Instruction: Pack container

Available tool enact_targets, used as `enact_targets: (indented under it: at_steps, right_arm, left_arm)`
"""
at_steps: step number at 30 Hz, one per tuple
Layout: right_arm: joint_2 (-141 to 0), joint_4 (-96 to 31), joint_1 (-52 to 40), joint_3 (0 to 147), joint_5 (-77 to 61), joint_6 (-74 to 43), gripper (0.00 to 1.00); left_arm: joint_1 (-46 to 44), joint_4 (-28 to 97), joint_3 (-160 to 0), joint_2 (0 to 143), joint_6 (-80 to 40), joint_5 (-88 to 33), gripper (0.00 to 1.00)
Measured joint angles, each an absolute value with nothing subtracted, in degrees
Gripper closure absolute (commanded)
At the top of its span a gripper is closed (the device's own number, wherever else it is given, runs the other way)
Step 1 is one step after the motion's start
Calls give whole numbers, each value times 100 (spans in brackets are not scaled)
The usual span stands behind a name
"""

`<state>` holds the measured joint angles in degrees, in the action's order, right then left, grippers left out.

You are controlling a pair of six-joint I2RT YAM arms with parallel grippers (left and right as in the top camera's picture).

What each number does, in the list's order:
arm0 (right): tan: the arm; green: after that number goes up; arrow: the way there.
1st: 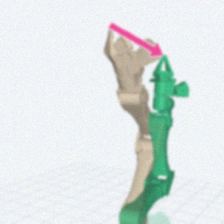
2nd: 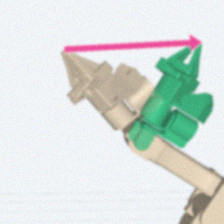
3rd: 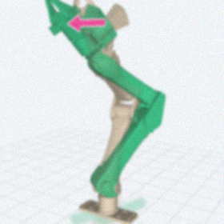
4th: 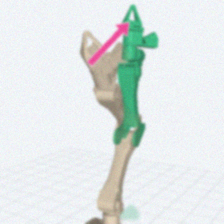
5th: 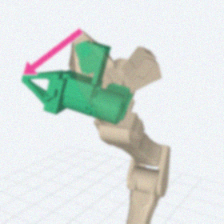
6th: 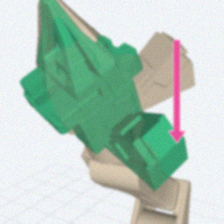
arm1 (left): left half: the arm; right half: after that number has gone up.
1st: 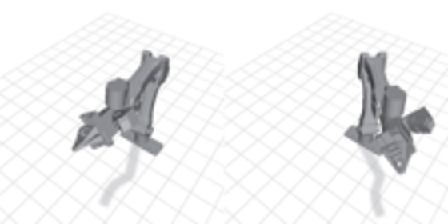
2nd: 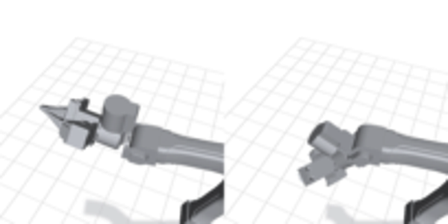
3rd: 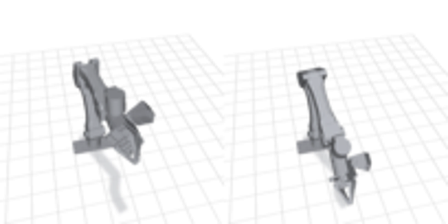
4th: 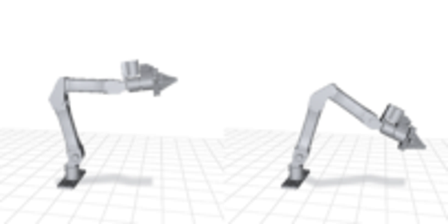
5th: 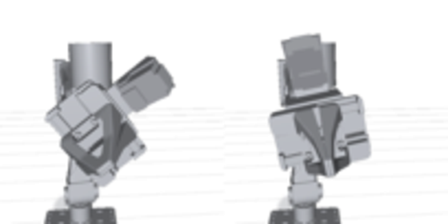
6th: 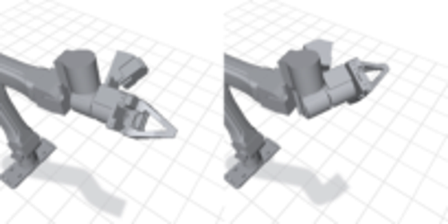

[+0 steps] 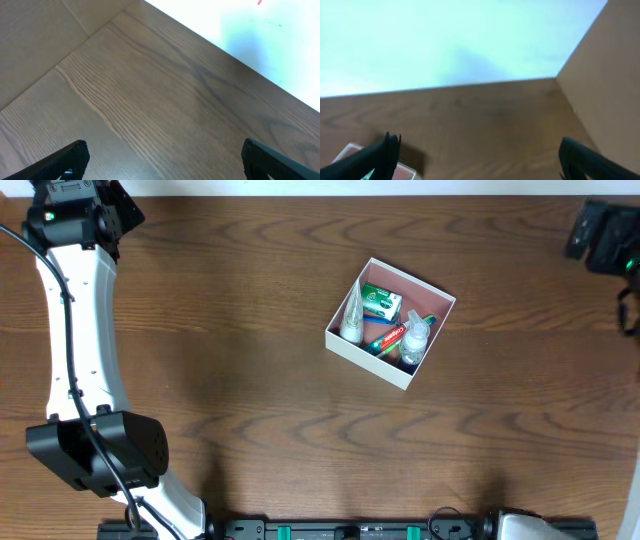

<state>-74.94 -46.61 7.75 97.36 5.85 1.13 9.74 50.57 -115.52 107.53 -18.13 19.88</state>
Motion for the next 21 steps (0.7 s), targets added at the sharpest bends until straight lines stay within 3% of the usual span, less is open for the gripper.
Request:
enact_targets:
  at_steps: [15,21]
  right_arm:
    - [-4633,-368,773,3743,80,263,1]
    - [-3210,346,773,2126,-93,252,1]
  left_arm:
    - [974,5057,-11552,10753,-1813,1992,2]
    - [974,5059,-11552,10753,-1813,1990,2]
